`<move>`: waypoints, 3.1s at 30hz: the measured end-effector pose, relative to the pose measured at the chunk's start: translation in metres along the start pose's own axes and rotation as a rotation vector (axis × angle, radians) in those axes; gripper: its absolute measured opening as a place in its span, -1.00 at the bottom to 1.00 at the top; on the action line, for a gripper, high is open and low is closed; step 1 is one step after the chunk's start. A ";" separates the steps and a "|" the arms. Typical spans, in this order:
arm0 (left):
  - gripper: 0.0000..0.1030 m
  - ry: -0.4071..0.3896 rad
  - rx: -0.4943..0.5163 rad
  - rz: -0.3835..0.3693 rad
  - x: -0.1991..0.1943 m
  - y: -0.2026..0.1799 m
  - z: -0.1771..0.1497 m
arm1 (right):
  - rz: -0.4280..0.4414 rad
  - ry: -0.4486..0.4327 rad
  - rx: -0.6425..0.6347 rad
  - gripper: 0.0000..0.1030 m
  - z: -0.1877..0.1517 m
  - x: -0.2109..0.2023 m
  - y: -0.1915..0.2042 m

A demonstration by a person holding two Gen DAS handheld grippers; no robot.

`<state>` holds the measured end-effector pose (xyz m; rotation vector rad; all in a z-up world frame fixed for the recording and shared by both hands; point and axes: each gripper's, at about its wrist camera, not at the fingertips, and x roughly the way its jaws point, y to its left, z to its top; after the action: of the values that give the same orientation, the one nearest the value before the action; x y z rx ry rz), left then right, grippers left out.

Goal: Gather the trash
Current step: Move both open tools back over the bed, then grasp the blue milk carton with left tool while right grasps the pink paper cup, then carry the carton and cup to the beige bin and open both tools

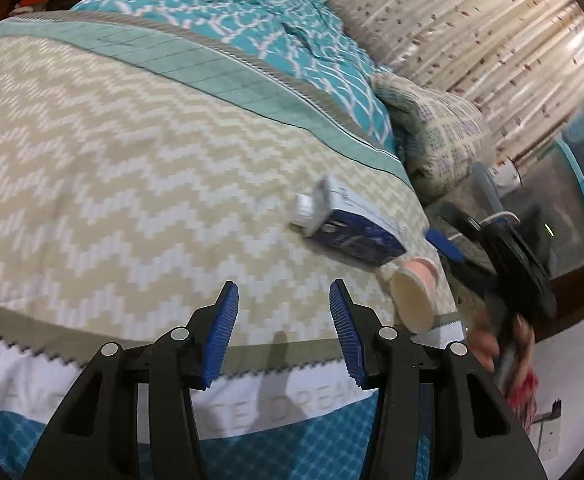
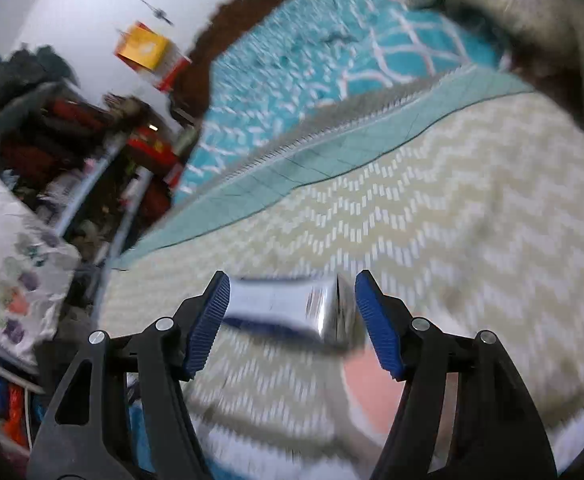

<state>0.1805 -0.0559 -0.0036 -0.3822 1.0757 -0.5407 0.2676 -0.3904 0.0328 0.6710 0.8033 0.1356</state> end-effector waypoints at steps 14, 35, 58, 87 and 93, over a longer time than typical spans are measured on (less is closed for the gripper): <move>0.03 -0.008 -0.075 -0.031 -0.008 0.031 0.003 | 0.290 0.295 -0.173 0.23 -0.115 0.016 0.087; 0.33 0.008 0.222 0.358 0.060 -0.048 0.006 | -0.162 -0.133 -0.076 0.62 -0.157 -0.109 0.000; -0.03 0.131 0.264 -0.032 0.035 -0.058 -0.052 | -0.061 -0.077 0.193 0.26 -0.074 -0.017 -0.045; -0.06 0.301 0.518 -0.267 0.124 -0.291 -0.080 | -0.185 -0.508 0.292 -0.27 -0.151 -0.259 -0.167; -0.06 0.353 0.566 -0.306 0.191 -0.388 -0.092 | -0.549 -0.606 0.207 -0.27 -0.150 -0.331 -0.203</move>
<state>0.0793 -0.4852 0.0294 0.0562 1.1504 -1.1834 -0.0960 -0.5929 0.0401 0.6154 0.3892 -0.6316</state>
